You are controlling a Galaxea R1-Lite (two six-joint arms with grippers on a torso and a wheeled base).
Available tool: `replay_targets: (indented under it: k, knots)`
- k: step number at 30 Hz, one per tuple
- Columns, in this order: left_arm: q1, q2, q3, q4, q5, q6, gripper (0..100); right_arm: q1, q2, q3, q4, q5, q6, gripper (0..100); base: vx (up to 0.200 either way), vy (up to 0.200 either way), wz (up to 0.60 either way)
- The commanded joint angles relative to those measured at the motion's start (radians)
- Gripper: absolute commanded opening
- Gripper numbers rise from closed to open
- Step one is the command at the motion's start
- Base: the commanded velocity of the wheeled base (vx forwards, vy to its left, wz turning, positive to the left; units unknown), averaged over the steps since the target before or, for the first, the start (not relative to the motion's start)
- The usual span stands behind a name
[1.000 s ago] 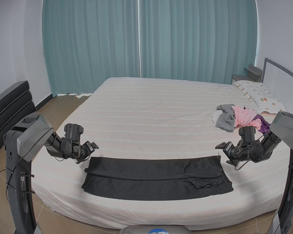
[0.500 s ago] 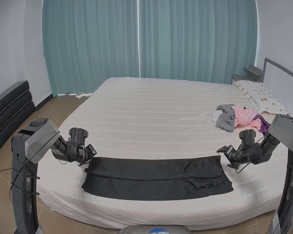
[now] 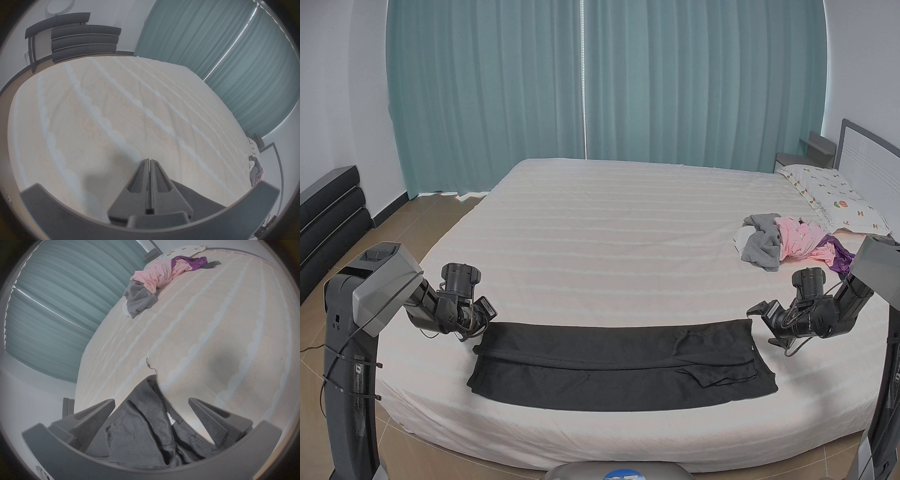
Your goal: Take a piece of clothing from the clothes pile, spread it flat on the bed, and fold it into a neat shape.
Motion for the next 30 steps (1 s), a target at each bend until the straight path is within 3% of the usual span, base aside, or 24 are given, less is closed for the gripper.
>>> replay_targets:
  k: [1,7,8,19,30]
  knots:
    - [0.003,-0.003,0.005,0.001,-0.001,-0.005,0,-0.002,0.007,0.000,0.000,0.001,-0.001,100,0.000,0.000,0.00]
    - [0.003,-0.009,0.004,-0.001,-0.013,-0.041,0,-0.002,0.004,0.002,0.000,0.002,0.002,100,0.000,0.000,0.00]
    - [0.003,-0.009,0.004,-0.001,-0.017,-0.044,100,-0.002,0.004,0.002,0.000,0.002,0.002,100,0.000,0.000,0.00]
    - [-0.006,-0.041,0.051,-0.001,-0.144,-0.034,100,-0.002,0.006,0.002,0.000,0.010,0.004,100,0.000,0.000,0.00]
    - [-0.014,-0.035,0.073,-0.001,-0.150,0.031,100,0.001,0.006,0.002,0.000,0.010,0.005,100,0.000,0.000,0.00]
